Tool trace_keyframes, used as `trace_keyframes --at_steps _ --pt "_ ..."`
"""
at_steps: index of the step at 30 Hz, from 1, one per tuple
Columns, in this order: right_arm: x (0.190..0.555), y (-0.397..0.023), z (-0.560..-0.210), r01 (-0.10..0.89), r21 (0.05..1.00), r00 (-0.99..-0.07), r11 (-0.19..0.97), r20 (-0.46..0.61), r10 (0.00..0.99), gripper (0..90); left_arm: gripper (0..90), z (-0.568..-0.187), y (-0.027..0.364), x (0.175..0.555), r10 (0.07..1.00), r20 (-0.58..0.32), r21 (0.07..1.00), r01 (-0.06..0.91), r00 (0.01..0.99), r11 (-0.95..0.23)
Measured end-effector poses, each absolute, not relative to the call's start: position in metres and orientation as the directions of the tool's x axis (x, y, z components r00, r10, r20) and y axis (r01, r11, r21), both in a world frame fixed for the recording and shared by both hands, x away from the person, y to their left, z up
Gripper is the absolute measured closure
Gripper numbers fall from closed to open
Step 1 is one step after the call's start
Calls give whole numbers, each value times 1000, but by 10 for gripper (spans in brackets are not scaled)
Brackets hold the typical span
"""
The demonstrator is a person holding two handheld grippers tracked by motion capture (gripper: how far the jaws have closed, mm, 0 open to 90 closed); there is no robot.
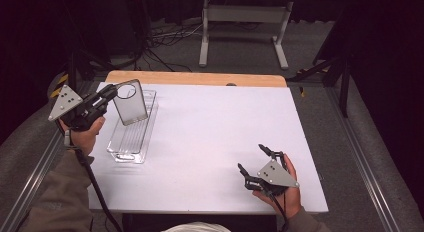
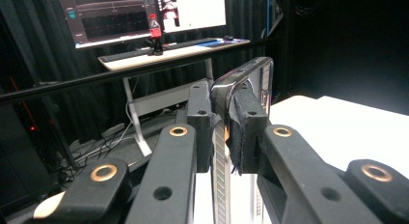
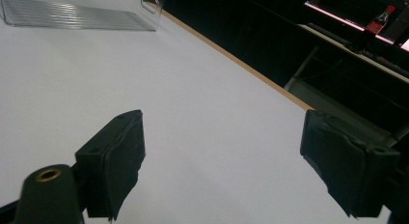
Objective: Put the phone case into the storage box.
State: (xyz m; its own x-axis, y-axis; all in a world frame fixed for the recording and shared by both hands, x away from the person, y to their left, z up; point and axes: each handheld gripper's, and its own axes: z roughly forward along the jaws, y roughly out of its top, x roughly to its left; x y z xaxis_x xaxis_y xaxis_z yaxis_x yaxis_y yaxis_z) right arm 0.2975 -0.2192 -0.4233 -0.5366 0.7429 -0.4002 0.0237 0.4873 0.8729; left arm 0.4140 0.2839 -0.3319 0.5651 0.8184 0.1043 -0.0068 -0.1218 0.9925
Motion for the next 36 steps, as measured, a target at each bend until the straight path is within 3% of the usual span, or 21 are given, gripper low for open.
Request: trace_keyframes --at_steps 36 --pt "302 -218 -428 37 869 -544 494 -398 739 163 805 -338 283 485 838 114 979 85 533 -187"
